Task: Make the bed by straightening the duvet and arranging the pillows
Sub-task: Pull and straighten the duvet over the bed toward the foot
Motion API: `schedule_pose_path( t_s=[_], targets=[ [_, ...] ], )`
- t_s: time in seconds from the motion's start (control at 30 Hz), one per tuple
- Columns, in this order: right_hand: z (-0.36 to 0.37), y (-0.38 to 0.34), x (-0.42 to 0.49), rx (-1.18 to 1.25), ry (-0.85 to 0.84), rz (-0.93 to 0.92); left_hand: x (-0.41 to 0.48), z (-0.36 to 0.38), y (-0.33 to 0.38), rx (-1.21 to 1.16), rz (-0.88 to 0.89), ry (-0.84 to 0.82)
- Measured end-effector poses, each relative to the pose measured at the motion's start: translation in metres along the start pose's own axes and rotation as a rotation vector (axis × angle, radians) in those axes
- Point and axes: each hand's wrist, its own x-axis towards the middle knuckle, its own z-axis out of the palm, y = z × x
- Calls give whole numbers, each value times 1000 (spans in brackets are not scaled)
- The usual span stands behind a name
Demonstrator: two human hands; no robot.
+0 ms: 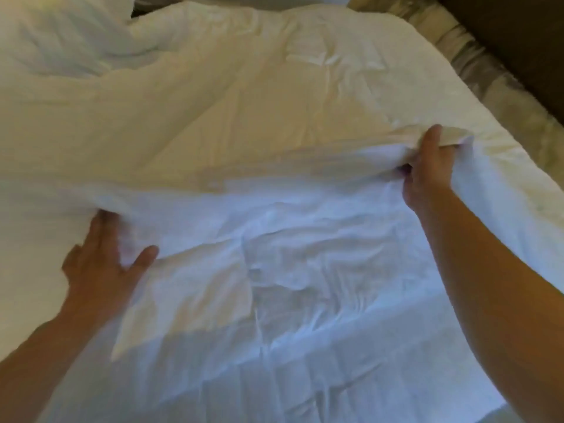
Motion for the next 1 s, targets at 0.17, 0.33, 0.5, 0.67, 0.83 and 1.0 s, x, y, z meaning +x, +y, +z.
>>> schedule_pose_path(
  t_s=[0.17, 0.33, 0.5, 0.67, 0.83, 1.0],
  targets=[
    [-3, 67, 33, -1007, -716, 40, 35, 81, 136, 1, -12, -226],
    [-89, 125, 7, -1358, -732, 65, 16, 158, 194, 159, -80, -416],
    [-175, 98, -35, -653, -350, 281, -15, 170, 208, 163, -124, -333],
    [-264, 46, -16, 158, 265, 522, -36, 199, 275, 99, 33, -355],
    [-377, 13, 24, 313, 492, 564, -55, 230, 341, 122, 127, -443],
    [-409, -38, 94, -386, 784, 348, -64, 244, 352, 125, 133, -438]
  ],
)
